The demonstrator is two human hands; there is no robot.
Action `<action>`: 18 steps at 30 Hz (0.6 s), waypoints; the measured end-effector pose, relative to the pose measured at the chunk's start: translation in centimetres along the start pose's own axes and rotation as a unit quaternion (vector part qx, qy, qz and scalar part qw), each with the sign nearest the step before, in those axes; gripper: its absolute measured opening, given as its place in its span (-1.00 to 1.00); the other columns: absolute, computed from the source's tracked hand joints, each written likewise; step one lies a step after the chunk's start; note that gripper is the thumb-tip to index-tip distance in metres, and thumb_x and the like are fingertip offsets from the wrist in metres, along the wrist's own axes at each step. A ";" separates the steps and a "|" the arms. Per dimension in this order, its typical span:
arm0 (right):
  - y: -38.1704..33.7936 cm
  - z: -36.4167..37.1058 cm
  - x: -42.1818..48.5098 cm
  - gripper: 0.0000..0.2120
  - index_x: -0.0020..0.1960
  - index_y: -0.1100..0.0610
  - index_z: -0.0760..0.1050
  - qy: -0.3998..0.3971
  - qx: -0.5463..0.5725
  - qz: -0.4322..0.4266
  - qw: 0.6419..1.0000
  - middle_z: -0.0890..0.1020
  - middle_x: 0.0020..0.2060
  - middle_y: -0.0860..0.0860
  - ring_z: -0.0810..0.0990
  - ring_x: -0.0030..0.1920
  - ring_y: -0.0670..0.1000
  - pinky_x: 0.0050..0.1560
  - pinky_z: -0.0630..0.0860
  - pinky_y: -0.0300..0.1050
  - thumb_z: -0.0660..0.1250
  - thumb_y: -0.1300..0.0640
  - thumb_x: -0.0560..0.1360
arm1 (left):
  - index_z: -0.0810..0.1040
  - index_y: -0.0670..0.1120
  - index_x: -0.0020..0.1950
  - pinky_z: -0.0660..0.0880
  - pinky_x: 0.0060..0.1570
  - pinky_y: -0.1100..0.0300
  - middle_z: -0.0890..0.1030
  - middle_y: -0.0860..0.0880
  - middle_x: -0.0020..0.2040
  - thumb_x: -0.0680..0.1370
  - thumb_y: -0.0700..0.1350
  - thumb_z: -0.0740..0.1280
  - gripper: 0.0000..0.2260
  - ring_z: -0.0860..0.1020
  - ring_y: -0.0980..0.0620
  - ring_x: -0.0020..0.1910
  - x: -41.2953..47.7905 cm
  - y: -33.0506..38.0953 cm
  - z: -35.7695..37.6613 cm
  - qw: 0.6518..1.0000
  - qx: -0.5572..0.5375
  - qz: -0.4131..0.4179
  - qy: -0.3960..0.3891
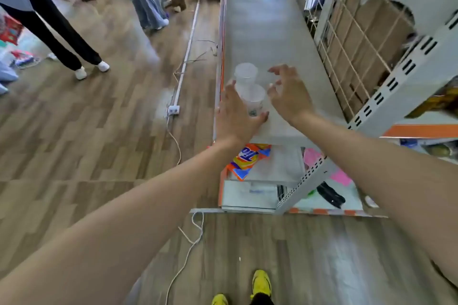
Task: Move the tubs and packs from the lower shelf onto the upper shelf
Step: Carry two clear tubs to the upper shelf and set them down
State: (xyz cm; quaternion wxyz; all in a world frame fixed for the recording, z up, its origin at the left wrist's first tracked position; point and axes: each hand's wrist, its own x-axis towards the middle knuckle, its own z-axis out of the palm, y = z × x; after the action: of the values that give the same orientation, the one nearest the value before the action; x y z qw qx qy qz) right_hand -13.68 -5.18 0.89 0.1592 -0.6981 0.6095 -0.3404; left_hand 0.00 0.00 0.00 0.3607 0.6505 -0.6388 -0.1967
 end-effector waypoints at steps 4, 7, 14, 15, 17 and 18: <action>0.1 -0.1 1.1 -0.62 0.37 0.07 0.39 -0.020 0.008 -0.045 0.999 0.46 0.27 0.13 0.55 0.13 0.10 0.11 0.52 0.02 0.29 0.15 0.57 | 0.27 -0.09 0.41 0.46 0.20 -0.06 0.50 -0.09 0.28 0.42 -0.02 0.52 -0.34 0.51 -0.15 0.22 0.7 -0.2 0.9 0.999 -0.030 -0.039 0.019; 0.4 -0.1 2.0 -0.60 0.38 0.05 0.42 -0.039 0.027 -0.073 0.996 0.45 0.31 0.11 0.54 0.20 0.11 0.16 0.52 0.04 0.33 0.14 0.56 | 0.32 -0.08 0.36 0.50 0.08 -0.01 0.54 -0.06 0.08 0.43 -0.04 0.51 -0.40 0.53 -0.11 0.09 0.7 -0.7 0.9 0.998 -0.049 -0.041 0.027; 0.5 1.9 2.3 -0.42 0.37 0.16 0.41 -0.073 0.036 -0.101 0.992 0.41 0.37 0.17 0.52 0.24 0.19 0.19 0.50 0.04 0.52 0.08 0.42 | 0.37 -0.06 0.30 0.49 -0.12 0.23 0.53 0.08 0.10 0.36 -0.02 0.53 -0.42 0.56 0.04 0.00 1.1 -1.0 -1.1 0.992 -0.064 -0.026 0.104; 0.2 2.3 2.3 -0.40 0.37 0.18 0.39 -0.077 0.039 -0.088 0.992 0.41 0.36 0.17 0.51 0.25 0.19 0.20 0.49 0.03 0.53 0.07 0.42 | 0.38 -0.06 0.30 0.47 -0.12 0.25 0.54 0.08 0.11 0.36 -0.03 0.53 -0.42 0.55 0.05 0.00 1.2 -1.2 -1.5 0.991 -0.062 -0.027 0.114; -0.2 3.0 2.3 -0.38 0.36 0.18 0.34 -0.080 0.055 -0.060 0.993 0.42 0.34 0.17 0.51 0.22 0.17 0.16 0.49 -0.01 0.53 0.06 0.42 | 0.39 -0.07 0.29 0.47 -0.11 0.25 0.55 0.06 0.12 0.36 -0.03 0.54 -0.43 0.55 0.05 0.00 1.2 -1.7 -2.1 0.989 -0.059 -0.027 0.133; -0.5 3.3 2.3 -0.39 0.36 0.18 0.32 -0.078 0.067 -0.044 0.994 0.43 0.32 0.16 0.52 0.17 0.15 0.10 0.48 -0.06 0.52 0.08 0.43 | 0.39 -0.07 0.28 0.48 -0.10 0.24 0.54 0.06 0.12 0.36 -0.03 0.54 -0.43 0.54 0.05 0.01 1.2 -2.0 -2.3 0.988 -0.057 -0.026 0.140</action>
State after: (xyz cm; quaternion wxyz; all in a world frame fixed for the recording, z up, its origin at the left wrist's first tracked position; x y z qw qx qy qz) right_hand -11.05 -7.91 -0.53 0.2370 -0.7364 0.5399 -0.3317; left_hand 3.18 -0.82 0.38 0.4775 0.6668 -0.5524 -0.1489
